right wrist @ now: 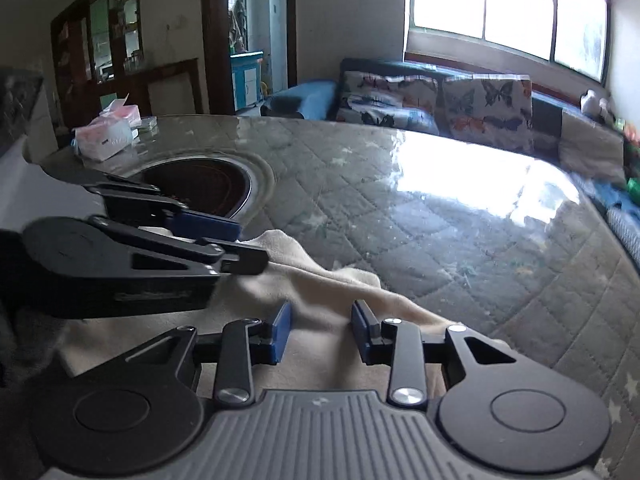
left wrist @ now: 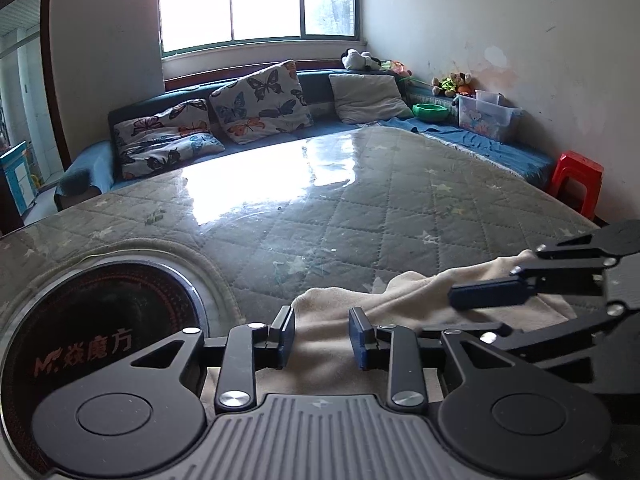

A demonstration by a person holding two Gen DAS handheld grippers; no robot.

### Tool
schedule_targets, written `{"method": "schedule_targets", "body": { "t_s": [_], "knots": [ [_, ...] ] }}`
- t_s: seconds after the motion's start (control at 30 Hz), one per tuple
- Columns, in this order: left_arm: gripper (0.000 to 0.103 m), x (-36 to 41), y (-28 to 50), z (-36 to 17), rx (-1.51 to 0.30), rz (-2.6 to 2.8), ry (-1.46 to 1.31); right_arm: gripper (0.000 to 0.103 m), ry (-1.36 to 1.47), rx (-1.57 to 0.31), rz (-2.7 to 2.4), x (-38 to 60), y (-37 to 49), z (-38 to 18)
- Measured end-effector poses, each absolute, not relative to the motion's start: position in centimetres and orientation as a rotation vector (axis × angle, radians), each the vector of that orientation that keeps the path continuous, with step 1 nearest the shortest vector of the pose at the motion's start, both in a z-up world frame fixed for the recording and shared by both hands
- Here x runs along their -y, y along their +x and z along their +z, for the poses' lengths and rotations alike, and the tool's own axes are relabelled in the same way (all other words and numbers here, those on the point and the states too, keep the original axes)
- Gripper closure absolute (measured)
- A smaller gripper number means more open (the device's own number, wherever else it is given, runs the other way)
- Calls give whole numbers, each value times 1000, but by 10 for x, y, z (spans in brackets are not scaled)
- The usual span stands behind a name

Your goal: Fold clothes

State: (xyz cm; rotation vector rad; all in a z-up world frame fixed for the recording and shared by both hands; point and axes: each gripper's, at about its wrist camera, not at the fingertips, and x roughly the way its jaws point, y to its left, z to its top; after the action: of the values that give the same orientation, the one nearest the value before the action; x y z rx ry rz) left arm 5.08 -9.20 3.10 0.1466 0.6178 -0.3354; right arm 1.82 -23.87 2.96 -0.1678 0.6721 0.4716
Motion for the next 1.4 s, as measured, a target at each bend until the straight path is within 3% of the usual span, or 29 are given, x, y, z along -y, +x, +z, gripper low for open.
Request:
{"method": "schedule_targets", "body": {
  "t_s": [0.13,0.23,0.6,1.4],
  "knots": [
    [70,82,30,36,-600,-327,154,68,-184,-643,480,242,4,41],
    [67,73,17,36,-600,-315,144,59,-193,-639,490,247,-11,47],
    [60,46,-3,26,-621,-235,77,43,-207,-663,510,264,-59,37],
    [61,33,-47,17,-662,-219,17,42,-208,-719,540,294,-94,24]
  ]
}}
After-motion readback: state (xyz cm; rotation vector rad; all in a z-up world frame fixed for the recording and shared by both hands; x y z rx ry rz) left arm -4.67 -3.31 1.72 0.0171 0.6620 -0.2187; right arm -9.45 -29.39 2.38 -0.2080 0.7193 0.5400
